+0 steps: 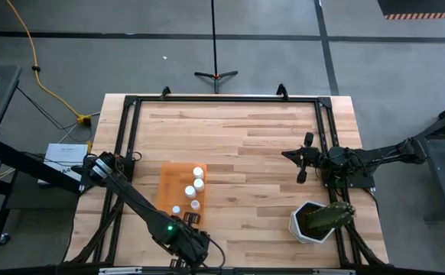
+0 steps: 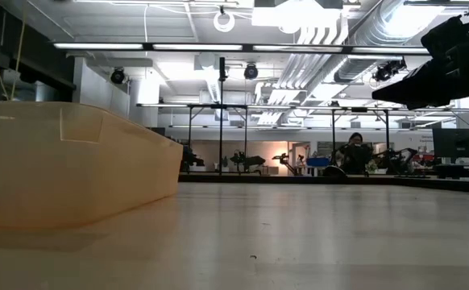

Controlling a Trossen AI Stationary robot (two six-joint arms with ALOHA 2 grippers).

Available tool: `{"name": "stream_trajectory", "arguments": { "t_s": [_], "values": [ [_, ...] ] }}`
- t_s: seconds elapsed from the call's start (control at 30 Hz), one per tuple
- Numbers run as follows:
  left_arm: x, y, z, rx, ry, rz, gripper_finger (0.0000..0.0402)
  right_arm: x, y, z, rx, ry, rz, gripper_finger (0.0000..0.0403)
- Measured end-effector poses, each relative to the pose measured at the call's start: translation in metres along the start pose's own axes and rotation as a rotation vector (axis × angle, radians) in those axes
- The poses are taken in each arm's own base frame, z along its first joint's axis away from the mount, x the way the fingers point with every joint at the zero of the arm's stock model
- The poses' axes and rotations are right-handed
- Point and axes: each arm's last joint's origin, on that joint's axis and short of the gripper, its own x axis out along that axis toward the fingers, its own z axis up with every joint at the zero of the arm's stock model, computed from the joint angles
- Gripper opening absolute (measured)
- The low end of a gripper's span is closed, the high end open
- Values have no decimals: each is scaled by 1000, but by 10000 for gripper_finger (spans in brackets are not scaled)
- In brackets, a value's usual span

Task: Pick and place pill bottles into a basket
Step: Put the yellow pill bottle into the orange bin

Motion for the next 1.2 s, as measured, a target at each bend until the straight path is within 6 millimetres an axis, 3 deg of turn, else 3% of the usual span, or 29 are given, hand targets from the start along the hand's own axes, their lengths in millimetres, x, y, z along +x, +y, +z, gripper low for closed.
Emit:
{"name": "stream_trajectory", "arguments": {
  "t_s": [0.23, 0.5, 0.67, 0.83, 0.97, 1.2],
  "values": [
    [-32, 5, -5, -18, 114, 128, 171, 0, 0, 0, 0, 0, 3, 0],
    [-41, 15, -19, -22, 249, 254, 153, 0, 0, 0, 0, 0, 3, 0],
    [-45, 19, -22, -8, 249, 325, 170, 0, 0, 0, 0, 0, 3, 0],
    [-53, 24, -26, -27, 267, 375, 158, 0, 0, 0, -1, 0, 3, 0],
    [-67, 35, -25, -81, 226, 373, 152, 0, 0, 0, -1, 0, 3, 0],
    [-90, 57, -22, -84, 135, 429, 179, 0, 0, 0, -1, 0, 3, 0]
  ]
}}
